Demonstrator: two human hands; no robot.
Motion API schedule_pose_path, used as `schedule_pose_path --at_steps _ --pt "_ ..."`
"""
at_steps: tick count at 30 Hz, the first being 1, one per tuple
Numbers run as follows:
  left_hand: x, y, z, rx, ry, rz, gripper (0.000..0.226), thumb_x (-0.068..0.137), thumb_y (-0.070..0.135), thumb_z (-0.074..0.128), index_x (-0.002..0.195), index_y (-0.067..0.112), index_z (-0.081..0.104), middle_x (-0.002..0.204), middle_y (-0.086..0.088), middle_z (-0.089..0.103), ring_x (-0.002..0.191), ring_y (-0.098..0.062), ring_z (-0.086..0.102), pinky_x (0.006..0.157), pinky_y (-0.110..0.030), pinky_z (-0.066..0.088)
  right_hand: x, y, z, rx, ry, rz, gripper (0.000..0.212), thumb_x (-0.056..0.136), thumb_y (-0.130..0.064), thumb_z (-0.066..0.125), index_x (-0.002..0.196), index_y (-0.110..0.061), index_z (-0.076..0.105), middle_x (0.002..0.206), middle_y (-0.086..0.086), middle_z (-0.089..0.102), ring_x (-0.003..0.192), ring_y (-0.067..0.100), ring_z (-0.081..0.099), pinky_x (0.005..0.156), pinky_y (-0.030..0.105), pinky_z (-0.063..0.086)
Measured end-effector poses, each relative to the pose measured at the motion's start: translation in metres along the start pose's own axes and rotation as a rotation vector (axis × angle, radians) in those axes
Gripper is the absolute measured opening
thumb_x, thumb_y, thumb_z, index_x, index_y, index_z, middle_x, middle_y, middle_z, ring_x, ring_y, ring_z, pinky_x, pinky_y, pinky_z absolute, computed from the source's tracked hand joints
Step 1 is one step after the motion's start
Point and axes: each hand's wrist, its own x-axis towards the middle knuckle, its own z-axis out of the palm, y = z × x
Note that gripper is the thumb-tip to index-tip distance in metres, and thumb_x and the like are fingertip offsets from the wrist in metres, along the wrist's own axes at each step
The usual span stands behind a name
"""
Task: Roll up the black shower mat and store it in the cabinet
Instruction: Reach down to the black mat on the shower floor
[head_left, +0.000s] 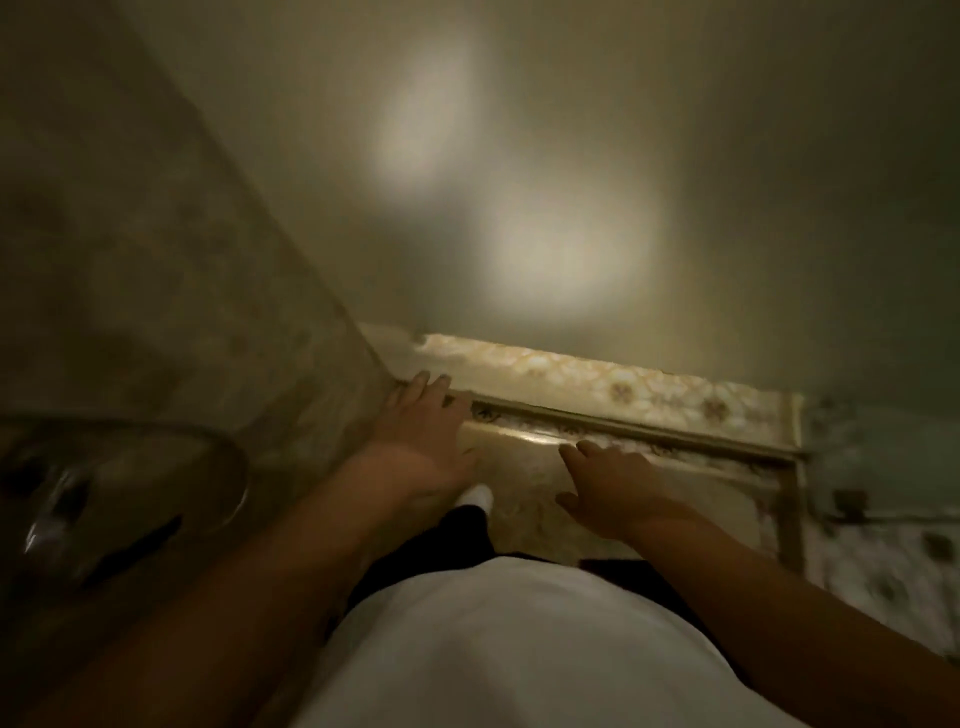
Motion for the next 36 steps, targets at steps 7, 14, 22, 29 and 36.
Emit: schedule_pose_path --at_steps 7,14,22,29,36 --pt "0.089 0.041 -0.024 0.204 -0.022 0.555 0.078 0.085 0.068 0.04 0.15 0.028 0.026 0.16 -0.009 0.023 0.147 -0.033 0.014 0.114 -0.049 0.02 -0.043 0.011 0.041 0.346 -0.047 0.502 0.068 0.09 -0.06 0.042 0.146 -0.024 0.027 0.144 0.001 0.045 0.117 0.025 0.053 0.082 0.036 0.044" --pt "0.113 0.099 -0.01 0.395 -0.09 0.976 0.078 0.081 0.07 0.035 0.148 0.029 0.028 0.159 -0.009 0.023 0.147 -0.034 0.013 0.114 -0.052 0.02 -0.103 -0.038 0.087 0.643 -0.041 0.932 0.063 0.092 -0.056 0.041 0.144 -0.021 0.032 0.137 0.006 0.048 0.111 0.028 0.055 0.086 0.04 0.049" --pt "0.071 0.156 0.014 0.493 -0.132 1.323 0.08 0.083 0.069 0.036 0.15 0.027 0.024 0.158 -0.012 0.026 0.145 -0.036 0.019 0.111 -0.051 0.024 -0.164 -0.102 0.121 0.909 0.041 1.177 0.071 0.093 -0.052 0.044 0.151 -0.021 0.018 0.148 0.007 0.039 0.122 0.028 0.05 0.094 0.041 0.048" --pt "0.022 0.183 0.039 0.58 -0.2 1.41 0.082 0.084 0.067 0.038 0.153 0.028 0.015 0.162 -0.01 0.015 0.148 -0.032 0.009 0.115 -0.053 0.019 -0.219 -0.141 0.154 0.973 0.125 1.321 0.059 0.089 -0.055 0.047 0.138 -0.023 0.036 0.13 0.003 0.054 0.107 0.022 0.056 0.084 0.036 0.05" --pt "-0.002 0.195 0.059 0.627 -0.2 1.472 0.082 0.083 0.069 0.033 0.152 0.028 0.014 0.162 -0.009 0.015 0.149 -0.03 0.008 0.116 -0.051 0.019 -0.241 -0.152 0.181 1.009 0.144 1.374 0.062 0.089 -0.054 0.047 0.14 -0.022 0.032 0.13 0.004 0.052 0.11 0.024 0.054 0.084 0.037 0.046"
